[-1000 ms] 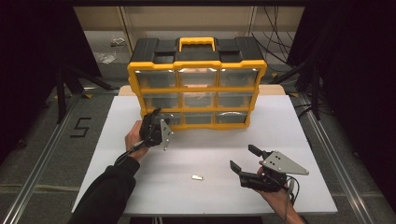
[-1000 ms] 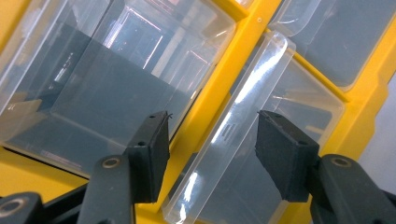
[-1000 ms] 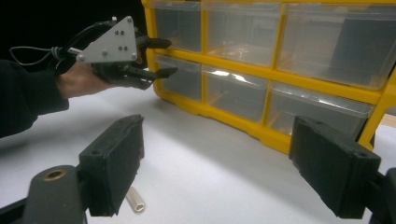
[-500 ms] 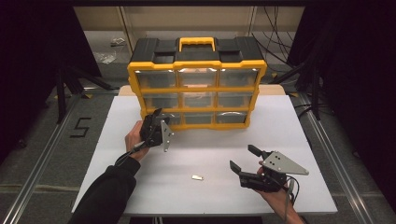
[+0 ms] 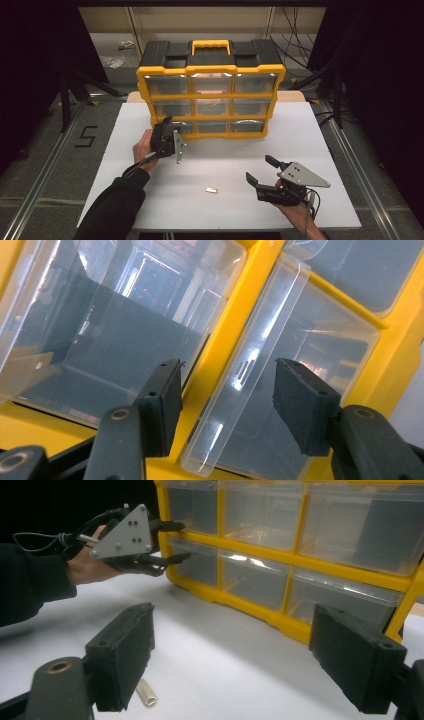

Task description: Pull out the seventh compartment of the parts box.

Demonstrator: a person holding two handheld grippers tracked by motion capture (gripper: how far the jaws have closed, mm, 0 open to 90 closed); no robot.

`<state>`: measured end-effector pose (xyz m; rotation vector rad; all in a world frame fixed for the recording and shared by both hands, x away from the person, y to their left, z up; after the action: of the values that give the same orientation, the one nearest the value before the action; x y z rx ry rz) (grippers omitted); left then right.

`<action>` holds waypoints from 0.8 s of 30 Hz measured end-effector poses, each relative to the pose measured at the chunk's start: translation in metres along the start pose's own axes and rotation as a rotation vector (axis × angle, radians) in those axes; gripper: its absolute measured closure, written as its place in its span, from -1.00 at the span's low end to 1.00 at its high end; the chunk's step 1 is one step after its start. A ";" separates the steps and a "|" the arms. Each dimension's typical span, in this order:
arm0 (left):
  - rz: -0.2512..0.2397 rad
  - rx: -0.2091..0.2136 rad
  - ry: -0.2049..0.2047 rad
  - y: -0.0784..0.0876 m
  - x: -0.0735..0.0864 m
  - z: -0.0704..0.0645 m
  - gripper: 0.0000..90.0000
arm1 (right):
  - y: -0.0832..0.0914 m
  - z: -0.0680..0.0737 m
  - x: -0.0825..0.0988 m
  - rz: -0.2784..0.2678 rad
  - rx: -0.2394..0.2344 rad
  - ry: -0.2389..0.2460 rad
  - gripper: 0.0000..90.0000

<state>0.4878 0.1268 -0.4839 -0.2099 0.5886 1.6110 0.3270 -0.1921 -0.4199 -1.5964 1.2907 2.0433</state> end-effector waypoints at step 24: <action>-0.011 -0.043 -0.022 0.002 0.001 -0.001 0.17 | -0.001 0.001 0.000 0.006 -0.001 0.001 -0.56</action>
<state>0.4858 0.1272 -0.4844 -0.2262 0.5353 1.6147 0.3271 -0.1912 -0.4203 -1.5958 1.2964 2.0481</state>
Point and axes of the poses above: each handheld gripper's, and its own axes: y roughly backward along the jaws, x roughly out of its underside, z roughly to its left, the point moved 4 cm from there along -y, roughly forward along the jaws, and after that the axes turned 14 degrees about z, right-handed, at the moved point
